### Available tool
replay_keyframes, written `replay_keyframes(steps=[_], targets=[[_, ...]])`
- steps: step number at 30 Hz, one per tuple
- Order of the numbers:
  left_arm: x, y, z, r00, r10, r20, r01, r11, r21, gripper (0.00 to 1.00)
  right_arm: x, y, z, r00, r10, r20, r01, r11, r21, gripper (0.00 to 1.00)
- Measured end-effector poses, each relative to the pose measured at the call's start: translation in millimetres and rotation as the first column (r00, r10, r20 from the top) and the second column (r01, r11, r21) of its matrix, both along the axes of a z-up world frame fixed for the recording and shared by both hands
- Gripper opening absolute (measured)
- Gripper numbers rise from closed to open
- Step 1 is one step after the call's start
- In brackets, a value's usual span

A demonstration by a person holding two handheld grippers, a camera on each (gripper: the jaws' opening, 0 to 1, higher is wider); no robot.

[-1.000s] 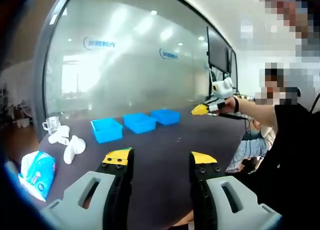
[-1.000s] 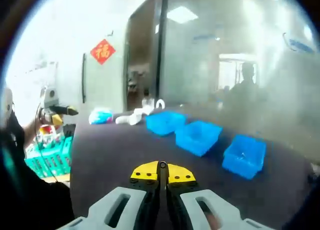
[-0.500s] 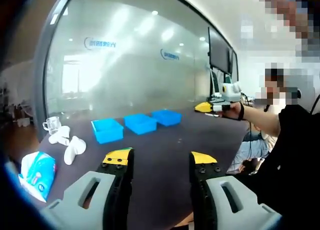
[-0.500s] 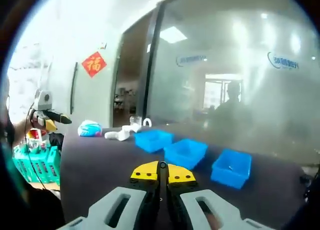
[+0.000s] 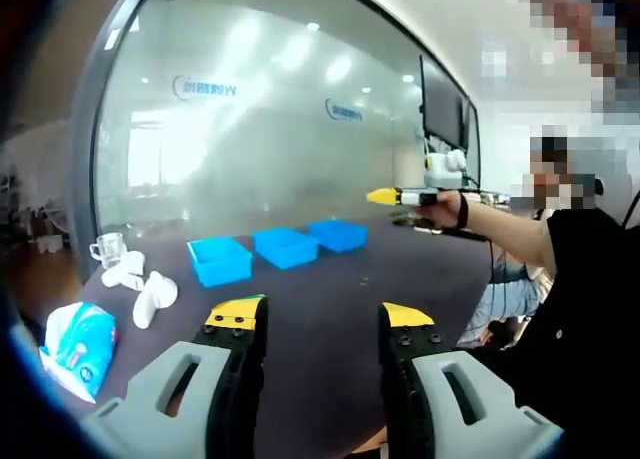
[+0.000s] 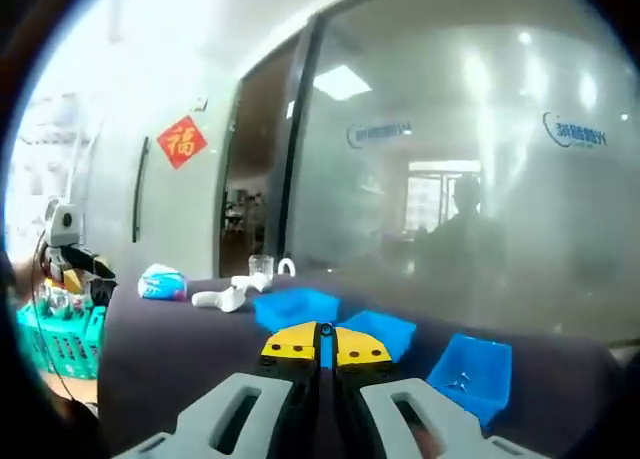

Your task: Sort the screws, nuts, and washers into the corresponding bins

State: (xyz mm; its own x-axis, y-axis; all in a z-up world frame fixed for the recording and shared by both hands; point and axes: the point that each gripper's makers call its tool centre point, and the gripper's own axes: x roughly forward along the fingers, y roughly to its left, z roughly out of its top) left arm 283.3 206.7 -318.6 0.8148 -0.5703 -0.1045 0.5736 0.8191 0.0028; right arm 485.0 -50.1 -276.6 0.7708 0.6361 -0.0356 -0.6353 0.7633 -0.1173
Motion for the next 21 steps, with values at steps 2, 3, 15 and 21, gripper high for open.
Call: replay_keyframes(steps=[2,3,15,21], targets=[[-0.8,0,0.3,1.000,0.000,-0.002,0.000,1.000,-0.004,0.43,21,0,0.1,0.999,-0.034,-0.012,0.034,0.999,-0.005,0.01],[-1.5,1,0.3,1.000,0.000,-0.003,0.000,1.000,-0.003,0.43,29,1,0.3,0.999,-0.041,-0.018,0.041,0.999,-0.003,0.01],[-9.8,1,9.6,1.000,0.006,0.009,-0.006,1.000,0.005,0.43,97,36,-0.4,0.995,-0.083,-0.057,0.081,0.996,-0.044,0.02],[-10.8,3,11.5,1.000,0.016,0.014,-0.016,1.000,0.004,0.43,121,53,-9.1,0.989,-0.105,-0.103,0.097,0.992,-0.077,0.02]])
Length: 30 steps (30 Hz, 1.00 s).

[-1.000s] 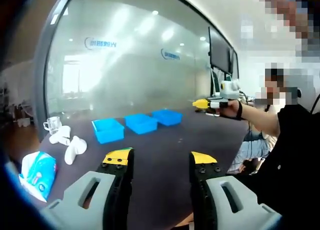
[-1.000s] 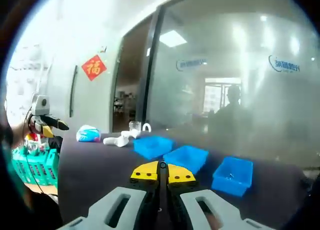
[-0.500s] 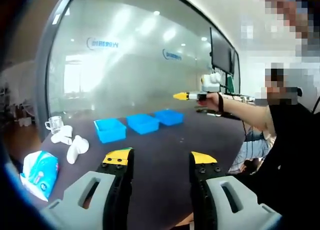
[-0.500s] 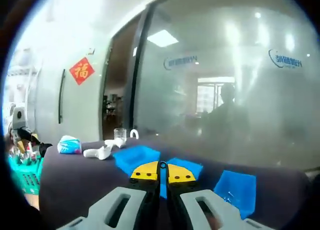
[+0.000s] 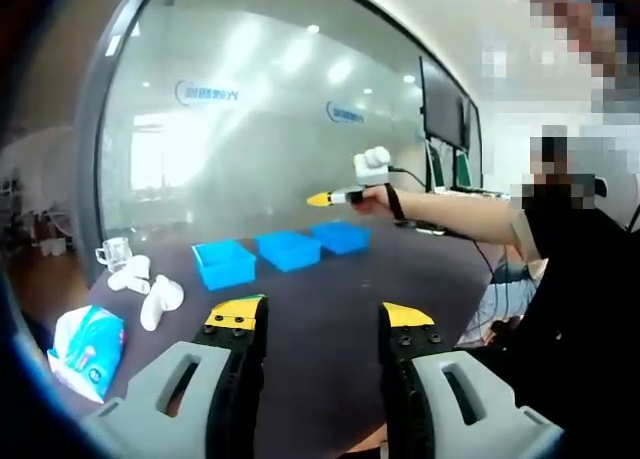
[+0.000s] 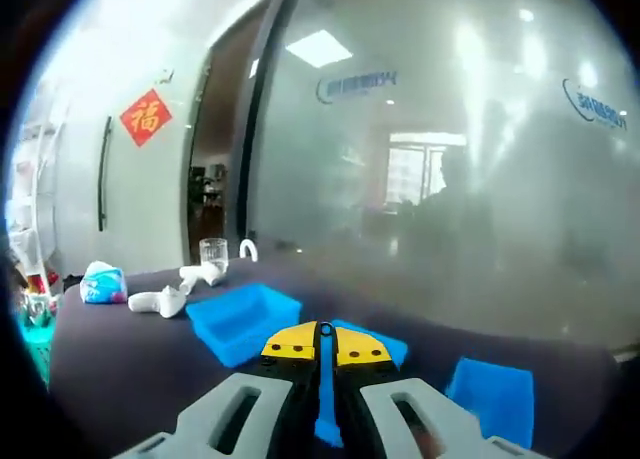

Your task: Sort the screws, nuts, and washers into the corresponding bins

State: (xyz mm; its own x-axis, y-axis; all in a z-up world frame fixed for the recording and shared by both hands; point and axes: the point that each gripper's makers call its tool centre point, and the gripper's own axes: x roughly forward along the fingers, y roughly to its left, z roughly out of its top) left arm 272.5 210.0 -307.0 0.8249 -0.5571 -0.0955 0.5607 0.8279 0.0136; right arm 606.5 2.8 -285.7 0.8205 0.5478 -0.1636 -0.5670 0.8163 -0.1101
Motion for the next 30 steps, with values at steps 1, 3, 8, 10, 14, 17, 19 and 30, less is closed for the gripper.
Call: replay_keyframes(steps=[1,3,8,10,14,17,19,30], targets=[[-0.2,0,0.2,1.000,0.000,0.001,0.000,1.000,0.000,0.43,4,3,-1.1,1.000,-0.001,-0.006,0.001,1.000,0.005,0.02],[-0.5,1,0.2,1.000,0.002,0.000,-0.002,1.000,0.002,0.43,12,8,-5.8,1.000,-0.008,-0.017,0.008,1.000,-0.007,0.02],[-2.2,5,2.5,1.000,0.011,0.004,-0.011,1.000,0.009,0.43,28,17,-14.4,0.999,-0.021,-0.041,0.020,0.999,-0.035,0.01],[-3.3,7,4.0,1.000,0.015,0.008,-0.015,1.000,0.009,0.43,32,18,-14.9,0.999,-0.023,-0.047,0.022,0.999,-0.030,0.02],[-4.9,9,4.4,1.000,0.021,0.011,-0.021,1.000,0.009,0.43,35,22,-19.1,0.998,-0.024,-0.055,0.022,0.999,-0.036,0.02],[-5.5,10,2.8,1.000,0.025,0.008,-0.025,1.000,0.012,0.43,37,23,-23.3,0.998,-0.022,-0.061,0.019,0.999,-0.048,0.02],[-6.1,10,2.8,1.000,0.024,0.009,-0.024,1.000,0.008,0.43,35,24,-24.6,0.998,-0.019,-0.058,0.016,0.998,-0.056,0.02],[-7.9,8,1.6,1.000,0.020,0.007,-0.020,1.000,0.009,0.43,31,17,-19.3,1.000,-0.028,-0.005,0.027,0.997,-0.070,0.23]])
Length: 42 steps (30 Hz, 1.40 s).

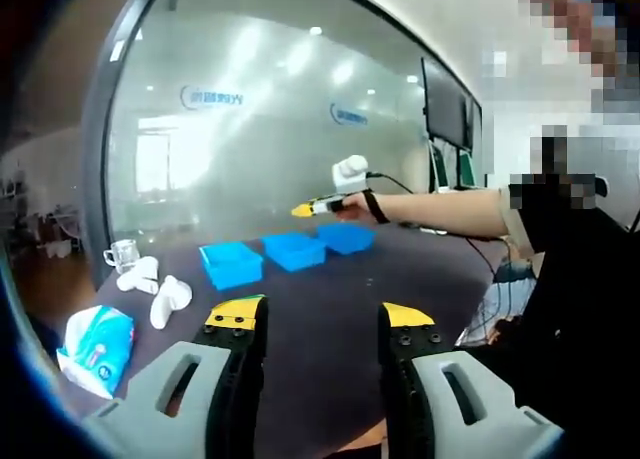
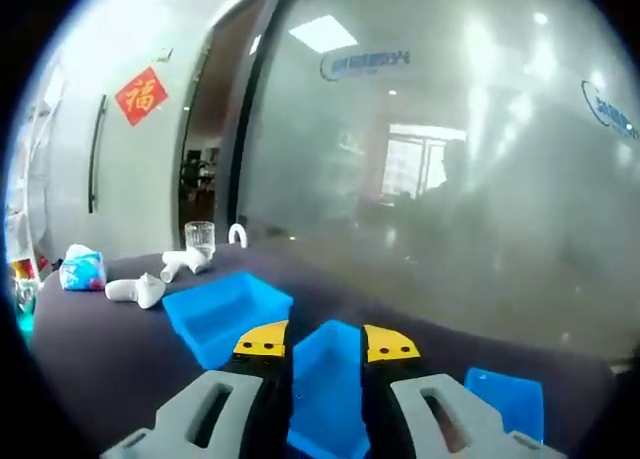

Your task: Sort the screws, nuts, and washers into the corresponding bins

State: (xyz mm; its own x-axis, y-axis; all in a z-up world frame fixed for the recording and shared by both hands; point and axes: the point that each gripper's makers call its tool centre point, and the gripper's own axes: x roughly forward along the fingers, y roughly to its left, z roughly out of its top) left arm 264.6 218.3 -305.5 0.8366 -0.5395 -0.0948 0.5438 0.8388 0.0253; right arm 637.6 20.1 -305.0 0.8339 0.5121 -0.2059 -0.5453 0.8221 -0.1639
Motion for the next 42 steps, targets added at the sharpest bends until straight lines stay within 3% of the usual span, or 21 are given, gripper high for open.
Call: replay_keyframes(steps=[7,20,25,31,42], targets=[[-1.1,-2,0.5,1.000,-0.003,0.002,0.003,1.000,0.003,0.43,-24,-8,-2.2,1.000,0.019,0.017,-0.019,1.000,0.015,0.25],[1.7,-7,-3.3,1.000,-0.015,-0.002,0.015,1.000,-0.011,0.43,-132,-35,11.3,0.989,0.122,0.079,-0.129,0.987,0.096,0.29],[2.4,-11,-4.0,1.000,-0.027,0.000,0.027,1.000,-0.011,0.43,-176,-58,14.7,0.984,0.133,0.121,-0.144,0.985,0.090,0.29],[2.2,-14,-5.0,0.999,-0.036,-0.002,0.036,0.999,-0.012,0.43,-222,-88,14.9,0.982,0.134,0.132,-0.149,0.982,0.114,0.29],[3.5,-23,-7.2,0.999,-0.051,-0.004,0.051,0.999,-0.010,0.44,-266,-141,-5.3,0.992,0.081,0.101,-0.094,0.987,0.132,0.29]])
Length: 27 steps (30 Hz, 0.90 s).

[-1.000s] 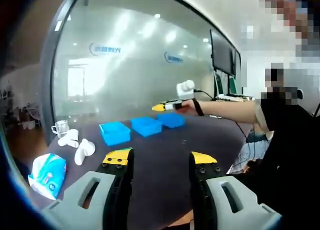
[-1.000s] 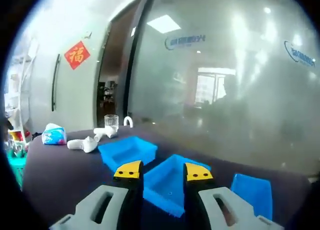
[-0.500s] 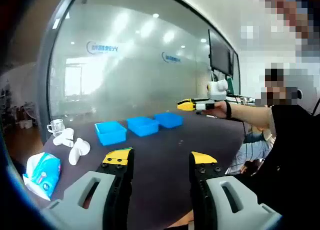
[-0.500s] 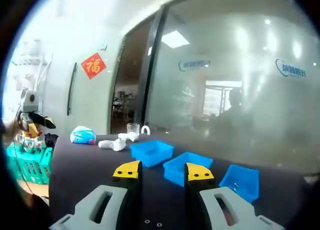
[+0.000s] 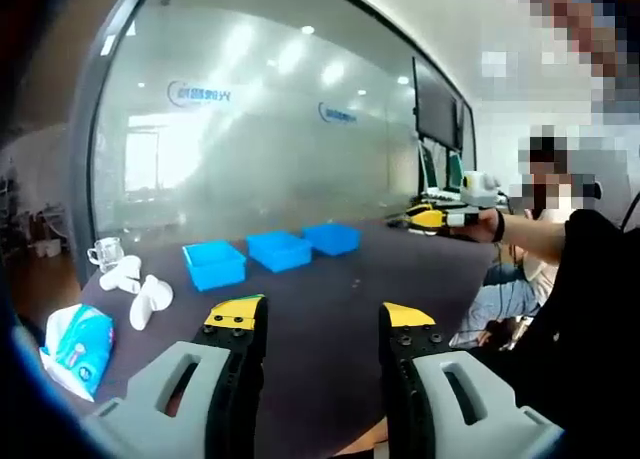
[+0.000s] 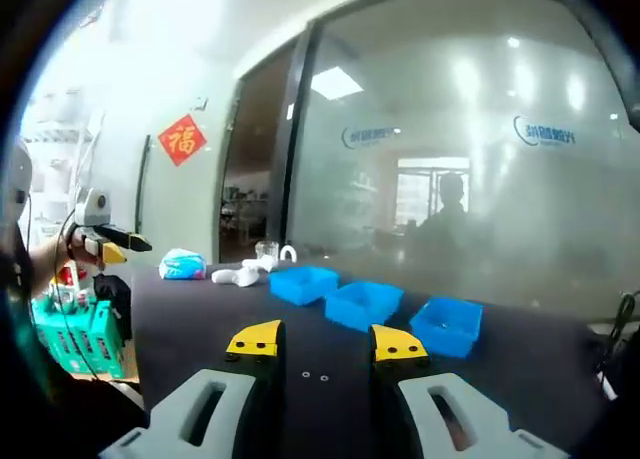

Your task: Sort the screws, nuts, and washers into the corresponding bins

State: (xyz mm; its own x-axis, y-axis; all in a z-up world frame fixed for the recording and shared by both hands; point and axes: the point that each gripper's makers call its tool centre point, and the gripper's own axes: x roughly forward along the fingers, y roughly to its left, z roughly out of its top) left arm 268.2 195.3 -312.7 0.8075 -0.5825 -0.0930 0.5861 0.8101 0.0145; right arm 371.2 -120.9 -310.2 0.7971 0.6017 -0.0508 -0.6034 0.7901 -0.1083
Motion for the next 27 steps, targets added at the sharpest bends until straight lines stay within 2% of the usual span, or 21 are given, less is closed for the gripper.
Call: replay_keyframes(steps=[9,18,23,27], targets=[[2.0,-2,-1.3,1.000,-0.005,-0.005,0.005,1.000,0.001,0.44,-16,-15,-11.1,1.000,-0.016,-0.026,0.016,1.000,0.011,0.29],[3.8,-3,-3.1,1.000,-0.011,-0.011,0.011,1.000,0.002,0.44,-14,-7,-12.0,0.999,0.005,-0.033,-0.006,1.000,-0.007,0.29],[3.3,-3,-6.1,1.000,-0.015,-0.019,0.015,1.000,0.006,0.44,-15,3,-12.0,0.998,0.058,-0.029,-0.059,0.998,-0.031,0.29],[3.9,-1,-6.9,1.000,-0.012,-0.021,0.012,1.000,0.002,0.44,-12,5,-13.2,0.997,0.064,-0.034,-0.066,0.997,-0.049,0.29]])
